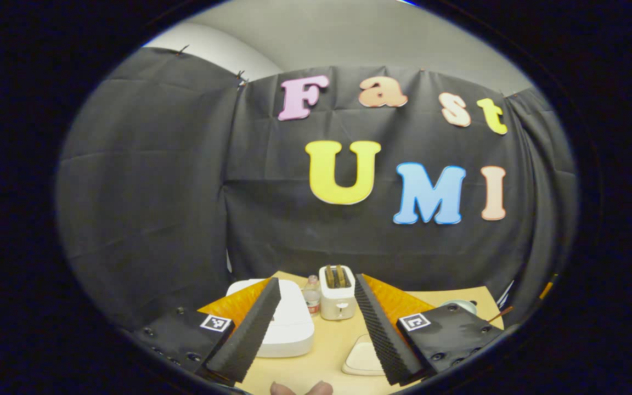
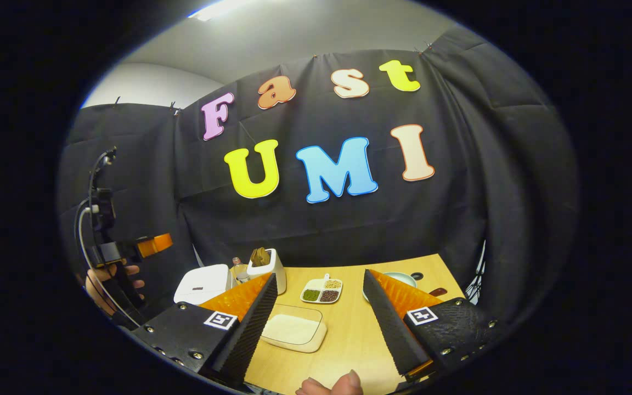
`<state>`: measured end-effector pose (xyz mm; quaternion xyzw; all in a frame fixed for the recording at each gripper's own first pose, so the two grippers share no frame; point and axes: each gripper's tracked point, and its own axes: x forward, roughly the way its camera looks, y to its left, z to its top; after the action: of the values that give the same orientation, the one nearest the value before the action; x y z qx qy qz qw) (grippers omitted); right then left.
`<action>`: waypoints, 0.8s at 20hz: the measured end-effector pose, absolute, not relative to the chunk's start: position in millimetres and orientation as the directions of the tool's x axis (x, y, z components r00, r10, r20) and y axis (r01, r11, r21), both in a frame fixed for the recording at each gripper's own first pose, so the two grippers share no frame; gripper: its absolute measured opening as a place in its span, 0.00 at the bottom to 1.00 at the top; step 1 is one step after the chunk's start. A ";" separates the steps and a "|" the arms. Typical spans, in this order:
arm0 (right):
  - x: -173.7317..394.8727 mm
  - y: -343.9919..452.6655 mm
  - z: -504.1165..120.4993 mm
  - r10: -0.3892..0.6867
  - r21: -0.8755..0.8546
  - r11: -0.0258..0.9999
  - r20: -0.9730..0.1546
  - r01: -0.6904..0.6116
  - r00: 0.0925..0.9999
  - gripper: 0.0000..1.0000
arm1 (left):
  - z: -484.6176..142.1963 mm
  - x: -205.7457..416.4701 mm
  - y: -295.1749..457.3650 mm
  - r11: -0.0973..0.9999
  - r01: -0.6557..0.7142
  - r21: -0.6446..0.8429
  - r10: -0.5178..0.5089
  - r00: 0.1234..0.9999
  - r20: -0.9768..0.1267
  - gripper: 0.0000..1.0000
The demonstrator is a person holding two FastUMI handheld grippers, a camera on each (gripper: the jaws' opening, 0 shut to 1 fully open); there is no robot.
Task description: Close the left gripper, press the button to open the rice cooker; take a wooden spoon from the chopstick holder with the right hand, scoop a spoonful of rice and pour it into the rice cooker, then put the wooden spoon back into the chopstick holder.
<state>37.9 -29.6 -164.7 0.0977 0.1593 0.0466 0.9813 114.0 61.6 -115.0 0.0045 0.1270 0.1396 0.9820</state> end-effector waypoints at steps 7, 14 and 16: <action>28.5 -70.3 -104.4 0.044 0.153 0.988 -0.249 -0.005 0.967 0.96 | -57.4 48.5 -80.0 0.997 -0.023 -0.074 0.011 0.988 -0.156 0.94; 19.0 -75.3 -13.5 -0.058 0.020 0.998 -0.064 0.059 0.996 0.96 | 40.5 41.5 -83.9 0.992 0.062 -0.106 -0.062 0.998 0.001 0.95; 17.3 -69.9 -8.0 -0.075 0.025 0.997 -0.040 0.076 0.996 0.96 | 38.6 34.7 -81.1 0.991 0.069 -0.118 -0.070 0.998 -0.001 0.96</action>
<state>17.3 -69.9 -8.0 0.0131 0.0193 -0.0378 0.9990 34.7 -81.1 38.6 -0.0590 0.0024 -0.0348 0.9976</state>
